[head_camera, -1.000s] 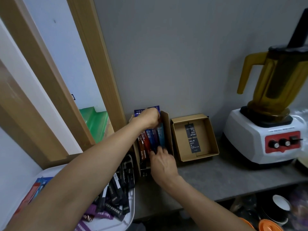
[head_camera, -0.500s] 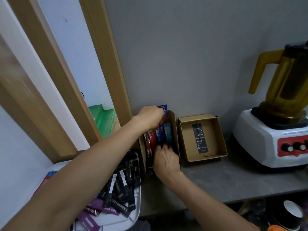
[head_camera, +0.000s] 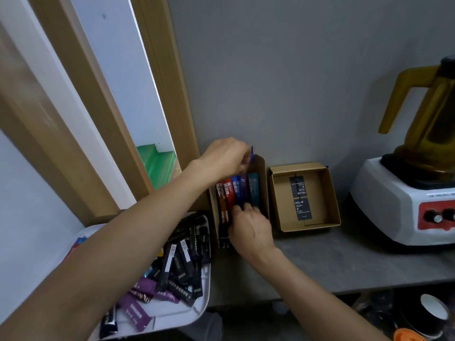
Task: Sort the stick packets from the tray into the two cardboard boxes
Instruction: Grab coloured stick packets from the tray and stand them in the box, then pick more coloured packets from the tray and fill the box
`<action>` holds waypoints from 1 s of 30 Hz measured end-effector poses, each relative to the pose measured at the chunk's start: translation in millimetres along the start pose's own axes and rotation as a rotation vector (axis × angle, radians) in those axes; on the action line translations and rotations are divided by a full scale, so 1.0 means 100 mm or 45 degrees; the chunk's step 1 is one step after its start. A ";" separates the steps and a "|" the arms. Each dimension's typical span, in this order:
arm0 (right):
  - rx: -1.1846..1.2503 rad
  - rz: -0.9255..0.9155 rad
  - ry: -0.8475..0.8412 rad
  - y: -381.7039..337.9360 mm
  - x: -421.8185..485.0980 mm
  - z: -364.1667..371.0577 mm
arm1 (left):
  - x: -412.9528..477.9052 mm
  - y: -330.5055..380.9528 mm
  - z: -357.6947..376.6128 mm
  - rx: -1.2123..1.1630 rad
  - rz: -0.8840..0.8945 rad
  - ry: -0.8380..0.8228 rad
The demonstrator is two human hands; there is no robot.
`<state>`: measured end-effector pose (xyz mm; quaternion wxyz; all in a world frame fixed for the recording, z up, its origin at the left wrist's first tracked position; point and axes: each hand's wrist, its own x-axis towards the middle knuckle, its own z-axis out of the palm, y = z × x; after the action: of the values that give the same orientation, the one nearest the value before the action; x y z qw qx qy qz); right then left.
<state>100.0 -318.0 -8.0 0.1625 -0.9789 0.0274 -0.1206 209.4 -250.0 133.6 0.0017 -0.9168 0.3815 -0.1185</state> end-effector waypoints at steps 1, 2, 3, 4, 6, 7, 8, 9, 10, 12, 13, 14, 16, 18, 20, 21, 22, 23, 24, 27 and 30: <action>0.055 -0.026 0.042 0.01 -0.03 -0.03 | -0.09 -0.03 -0.08 -0.029 0.027 0.048; 0.102 -0.052 0.072 0.03 -0.07 -0.06 | -0.21 -0.07 -0.14 -0.058 0.046 0.111; 0.140 -0.082 0.098 0.05 -0.10 -0.09 | -0.34 -0.13 -0.18 -0.083 0.052 0.184; 0.172 -0.115 0.118 0.05 -0.14 -0.12 | -0.51 -0.20 -0.21 -0.118 0.030 0.250; 0.248 -0.161 0.163 0.04 -0.23 -0.20 | -0.89 -0.37 -0.24 -0.249 -0.064 0.326; 0.299 -0.186 0.184 0.01 -0.27 -0.24 | -1.10 -0.49 -0.23 -0.317 -0.147 0.331; 0.351 -0.210 0.199 -0.04 -0.31 -0.28 | -1.32 -0.59 -0.22 -0.367 -0.247 0.310; 0.399 -0.239 0.205 -0.10 -0.34 -0.31 | -1.54 -0.71 -0.19 -0.395 -0.359 0.263; 0.440 -0.272 0.203 -0.17 -0.36 -0.33 | -1.74 -0.83 -0.14 -0.399 -0.483 0.190; 0.513 -0.341 0.153 -0.35 -0.36 -0.32 | -2.11 -1.04 0.01 -0.339 -0.753 0.021; 0.553 -0.361 0.095 -0.45 -0.35 -0.29 | -2.28 -1.13 0.10 -0.287 -0.889 -0.051; 0.590 -0.374 0.030 -0.55 -0.32 -0.24 | -2.43 -1.19 0.19 -0.237 -1.016 -0.109; 0.649 -0.384 -0.093 -0.77 -0.22 -0.10 | -2.70 -1.29 0.35 -0.178 -1.232 -0.192; 0.664 -0.380 -0.196 -0.99 -0.08 0.05 | -2.92 -1.37 0.45 -0.143 -1.346 -0.254; 0.579 -0.371 -0.274 -1.22 0.10 0.16 | -3.09 -1.47 0.51 -0.143 -1.362 -0.305; 0.494 -0.384 -0.288 -1.33 0.20 0.22 | -3.15 -1.52 0.52 -0.152 -1.362 -0.337; 0.396 -0.420 -0.286 -1.44 0.30 0.27 | -3.20 -1.57 0.54 -0.176 -1.395 -0.381; 0.305 -0.476 -0.283 -1.55 0.40 0.31 | -3.23 -1.59 0.53 -0.226 -1.456 -0.412; 0.230 -0.545 -0.293 -1.66 0.50 0.36 | -3.25 -1.60 0.54 -0.293 -1.536 -0.443; 0.071 -0.672 -0.469 -1.92 0.76 0.56 | -3.25 -1.58 0.58 -0.472 -1.615 -0.520; -0.033 -0.660 -0.609 -2.02 0.90 0.82 | -3.25 -1.51 0.70 -0.502 -1.659 -0.519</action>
<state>210.2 -110.1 2.5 0.1157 -0.9559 -0.2594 0.0753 109.4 78.4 10.1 -0.1642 -0.9455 -0.2378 0.1498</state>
